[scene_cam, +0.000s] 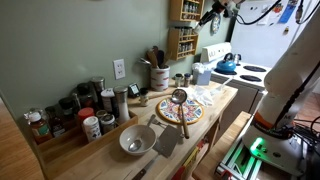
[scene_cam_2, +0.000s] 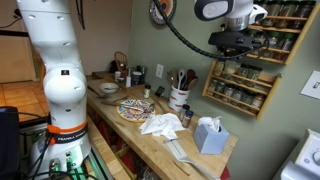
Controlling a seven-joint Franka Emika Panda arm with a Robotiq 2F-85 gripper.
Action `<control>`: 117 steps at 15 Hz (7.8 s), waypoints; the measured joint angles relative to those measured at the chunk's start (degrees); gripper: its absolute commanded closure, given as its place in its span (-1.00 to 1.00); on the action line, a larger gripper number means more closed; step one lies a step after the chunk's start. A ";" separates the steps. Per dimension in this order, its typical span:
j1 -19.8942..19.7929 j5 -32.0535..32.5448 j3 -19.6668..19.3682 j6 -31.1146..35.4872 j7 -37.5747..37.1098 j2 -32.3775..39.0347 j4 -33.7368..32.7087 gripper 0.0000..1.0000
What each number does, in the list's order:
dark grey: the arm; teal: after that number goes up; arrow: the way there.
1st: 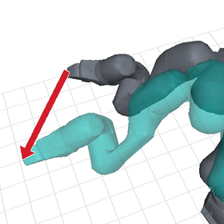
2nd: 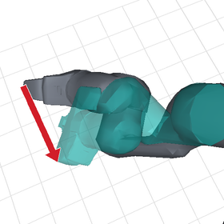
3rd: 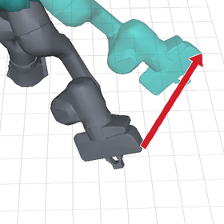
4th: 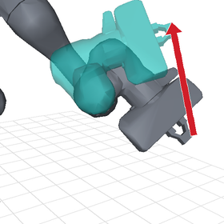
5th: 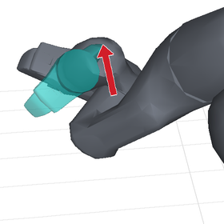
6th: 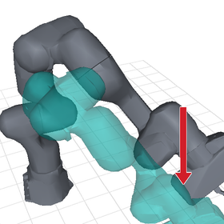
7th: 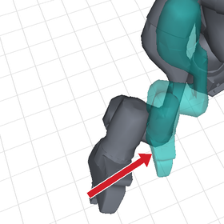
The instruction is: Put one jar from the counter on the second shelf from the bottom.
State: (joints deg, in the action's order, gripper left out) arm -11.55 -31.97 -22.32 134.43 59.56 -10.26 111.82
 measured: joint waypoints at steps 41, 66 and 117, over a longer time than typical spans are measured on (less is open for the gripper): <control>-16.87 -13.27 9.09 -3.67 7.10 31.89 -34.14 -0.62; -16.75 -6.30 5.68 -16.06 -0.07 33.23 -36.85 0.81; -16.76 -19.84 9.13 4.87 3.02 33.97 -32.88 1.00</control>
State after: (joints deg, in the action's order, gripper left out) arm -28.31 -51.81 -13.20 139.30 62.58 23.71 78.95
